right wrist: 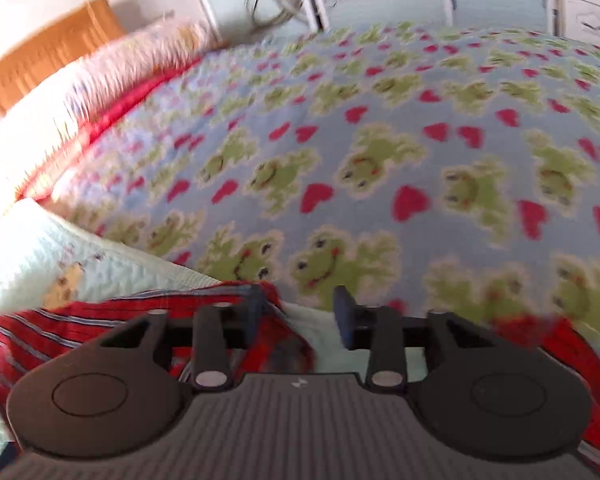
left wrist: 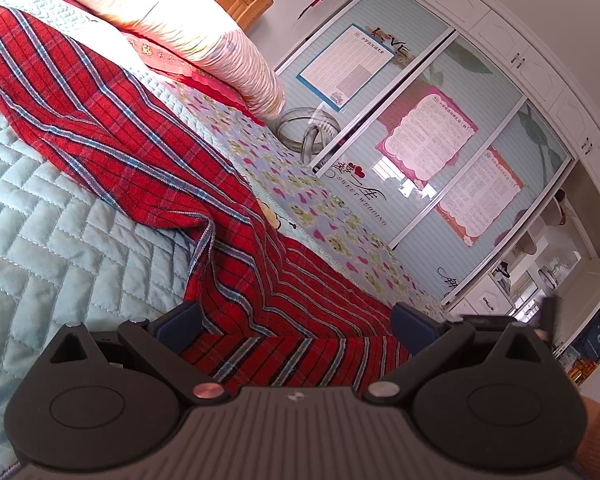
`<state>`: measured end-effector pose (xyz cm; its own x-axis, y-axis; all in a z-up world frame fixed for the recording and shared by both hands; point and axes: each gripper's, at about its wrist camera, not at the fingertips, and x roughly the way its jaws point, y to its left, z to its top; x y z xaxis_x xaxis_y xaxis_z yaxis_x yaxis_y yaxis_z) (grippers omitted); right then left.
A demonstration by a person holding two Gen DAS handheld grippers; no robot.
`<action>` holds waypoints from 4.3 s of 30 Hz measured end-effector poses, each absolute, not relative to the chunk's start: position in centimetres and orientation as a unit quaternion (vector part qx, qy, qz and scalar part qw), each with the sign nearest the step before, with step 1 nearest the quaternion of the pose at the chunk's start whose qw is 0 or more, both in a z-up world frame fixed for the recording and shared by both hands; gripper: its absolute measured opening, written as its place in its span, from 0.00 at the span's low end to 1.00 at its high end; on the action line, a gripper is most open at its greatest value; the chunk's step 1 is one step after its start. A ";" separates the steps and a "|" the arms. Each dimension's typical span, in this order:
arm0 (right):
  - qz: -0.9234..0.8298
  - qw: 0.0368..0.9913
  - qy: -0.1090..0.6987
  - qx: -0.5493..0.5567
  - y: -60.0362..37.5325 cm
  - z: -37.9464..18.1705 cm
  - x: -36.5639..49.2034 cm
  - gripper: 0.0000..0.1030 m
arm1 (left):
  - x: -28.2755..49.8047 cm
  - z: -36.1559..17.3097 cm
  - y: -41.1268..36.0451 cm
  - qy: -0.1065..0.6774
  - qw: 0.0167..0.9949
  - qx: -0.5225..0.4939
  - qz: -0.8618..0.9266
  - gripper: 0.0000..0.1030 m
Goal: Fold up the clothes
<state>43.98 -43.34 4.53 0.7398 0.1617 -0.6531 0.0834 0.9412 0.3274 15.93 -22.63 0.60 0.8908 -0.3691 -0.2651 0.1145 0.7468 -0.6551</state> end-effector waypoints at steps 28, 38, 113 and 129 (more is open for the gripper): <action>-0.021 0.891 0.385 0.238 -39.0 2.4 29.6 0.00 | 16.0 1.0 -22.6 0.197 0.917 -0.324 -0.126 1.00; -0.002 0.883 0.415 0.221 -38.2 2.2 25.5 0.01 | 16.2 1.0 -22.7 0.197 0.918 -0.322 -0.125 1.00; -0.306 0.666 0.078 0.676 -77.9 -0.5 -12.4 0.63 | 0.4 0.4 -40.0 0.285 0.956 0.067 -0.003 1.00; -0.224 0.868 0.026 0.442 -76.2 12.2 -14.1 0.08 | 1.0 0.4 -39.7 0.304 0.951 0.049 -0.012 1.00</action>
